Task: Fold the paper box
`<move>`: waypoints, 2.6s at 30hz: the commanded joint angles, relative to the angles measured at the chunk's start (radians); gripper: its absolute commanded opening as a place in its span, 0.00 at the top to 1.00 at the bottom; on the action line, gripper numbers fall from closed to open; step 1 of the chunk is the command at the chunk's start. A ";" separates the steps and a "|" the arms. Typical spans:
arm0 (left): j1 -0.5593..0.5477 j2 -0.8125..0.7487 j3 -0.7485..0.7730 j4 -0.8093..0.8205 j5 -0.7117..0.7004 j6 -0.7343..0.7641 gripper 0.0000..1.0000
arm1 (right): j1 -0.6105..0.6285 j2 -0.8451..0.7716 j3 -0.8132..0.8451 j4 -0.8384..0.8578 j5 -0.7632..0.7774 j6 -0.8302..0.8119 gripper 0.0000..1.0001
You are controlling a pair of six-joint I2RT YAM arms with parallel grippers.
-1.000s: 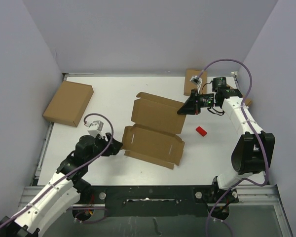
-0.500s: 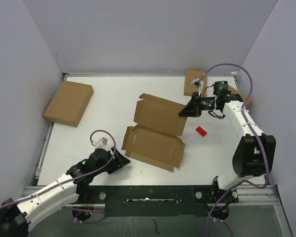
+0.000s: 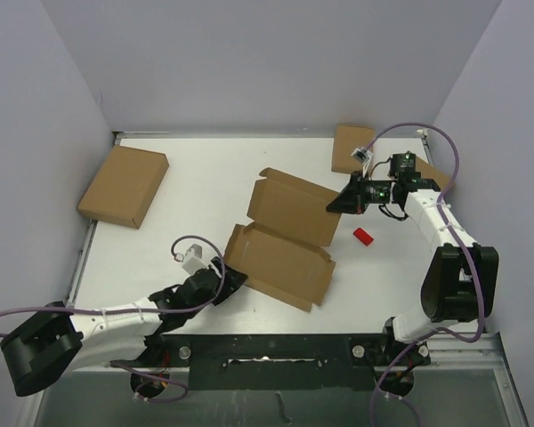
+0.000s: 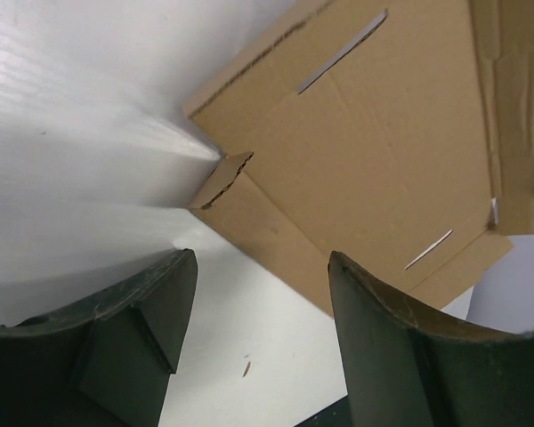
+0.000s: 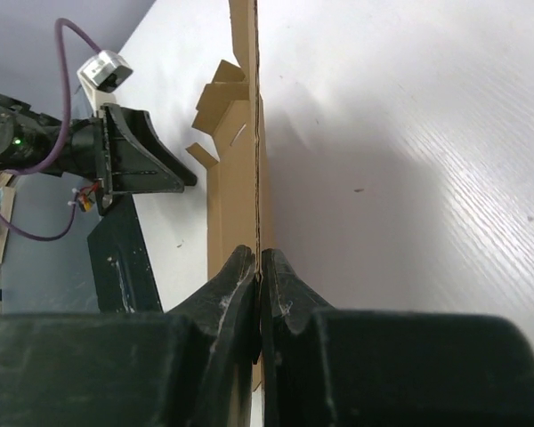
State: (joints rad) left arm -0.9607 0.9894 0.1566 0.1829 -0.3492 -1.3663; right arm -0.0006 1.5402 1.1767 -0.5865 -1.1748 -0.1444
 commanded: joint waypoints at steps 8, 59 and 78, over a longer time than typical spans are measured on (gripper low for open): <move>-0.016 0.159 0.020 0.190 -0.073 -0.040 0.38 | -0.088 -0.014 -0.114 0.188 0.095 0.108 1.00; -0.045 0.233 0.256 -0.157 -0.070 -0.189 0.60 | -0.116 0.042 -0.157 0.199 0.044 0.087 1.00; -0.013 0.410 0.408 -0.147 -0.043 -0.106 0.76 | -0.116 0.038 -0.161 0.195 0.038 0.078 1.00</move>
State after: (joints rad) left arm -0.9787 1.3918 0.4648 0.0959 -0.3733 -1.5368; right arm -0.1127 1.6009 1.0222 -0.4126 -1.0954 -0.0475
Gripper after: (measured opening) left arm 0.267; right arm 0.036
